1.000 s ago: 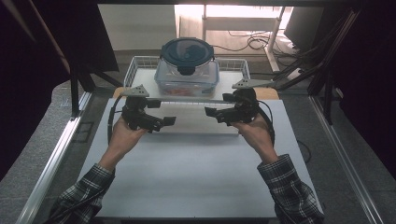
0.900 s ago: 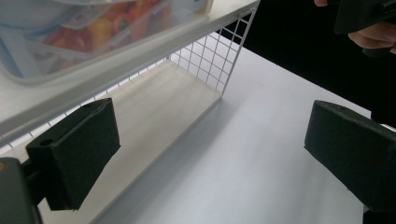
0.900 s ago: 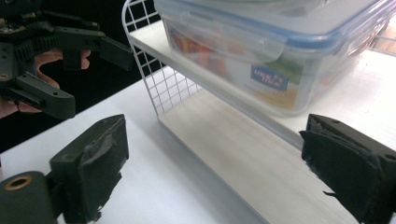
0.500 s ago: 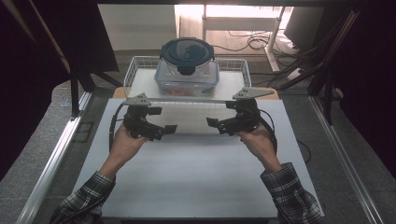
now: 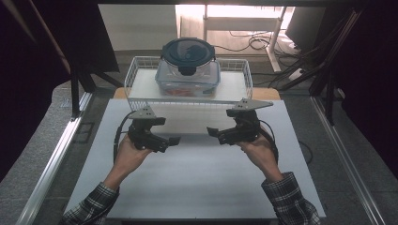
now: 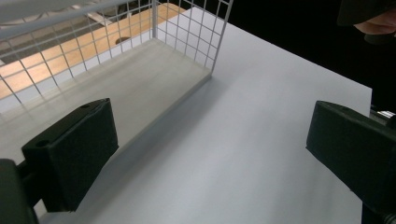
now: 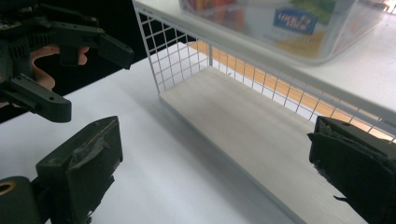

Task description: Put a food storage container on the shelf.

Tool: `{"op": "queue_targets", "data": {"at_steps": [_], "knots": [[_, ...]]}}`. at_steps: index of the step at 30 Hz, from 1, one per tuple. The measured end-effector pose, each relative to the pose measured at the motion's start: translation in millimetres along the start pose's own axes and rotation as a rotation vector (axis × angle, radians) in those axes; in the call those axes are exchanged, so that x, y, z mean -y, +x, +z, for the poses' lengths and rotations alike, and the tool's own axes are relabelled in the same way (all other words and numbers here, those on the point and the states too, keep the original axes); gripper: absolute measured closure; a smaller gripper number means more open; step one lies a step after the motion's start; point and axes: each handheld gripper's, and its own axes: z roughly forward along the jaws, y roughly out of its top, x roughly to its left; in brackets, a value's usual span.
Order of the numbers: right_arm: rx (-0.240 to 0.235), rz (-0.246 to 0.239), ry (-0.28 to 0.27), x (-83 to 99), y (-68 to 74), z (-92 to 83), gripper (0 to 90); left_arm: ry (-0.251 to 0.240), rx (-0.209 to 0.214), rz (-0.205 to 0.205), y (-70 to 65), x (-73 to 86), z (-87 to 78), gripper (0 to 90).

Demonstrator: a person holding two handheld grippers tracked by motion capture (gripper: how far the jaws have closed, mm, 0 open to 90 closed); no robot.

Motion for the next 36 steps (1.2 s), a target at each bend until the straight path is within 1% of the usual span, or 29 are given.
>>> {"op": "queue_targets", "data": {"at_steps": [7,12,17,19,22,24,27,30,36], "knots": [[0.007,-0.007,0.016,14.4,4.4,4.6,1.9,-0.005,0.000,-0.014,-2.5,15.4,1.4,1.6],[-0.005,0.010,0.015,25.0,7.3,7.8,1.7,-0.011,0.008,-0.023,-4.8,25.9,2.4,1.8],[-0.015,0.015,0.016,34.5,10.9,9.3,1.5,0.006,0.005,-0.030,-7.0,37.5,7.6,2.0],[-0.016,0.014,0.025,37.3,11.7,10.1,1.2,0.010,0.008,-0.036,-7.0,43.1,10.0,2.0],[-0.012,0.010,0.029,41.8,12.9,9.7,0.9,0.030,0.006,-0.039,-6.7,50.4,12.6,2.0],[-0.013,0.011,0.035,45.5,13.3,9.3,0.8,0.033,0.000,-0.039,-7.0,54.0,12.4,2.0],[-0.006,0.012,0.038,52.3,14.3,8.1,0.6,0.030,0.007,-0.041,-8.0,58.3,10.6,2.0],[-0.004,0.013,0.043,58.9,15.3,6.3,0.4,0.028,0.004,-0.038,-10.8,62.2,8.4,2.0],[-0.007,0.040,0.056,70.3,16.7,3.8,0.0,0.032,-0.005,-0.030,-16.9,71.0,4.8,1.9]]}}
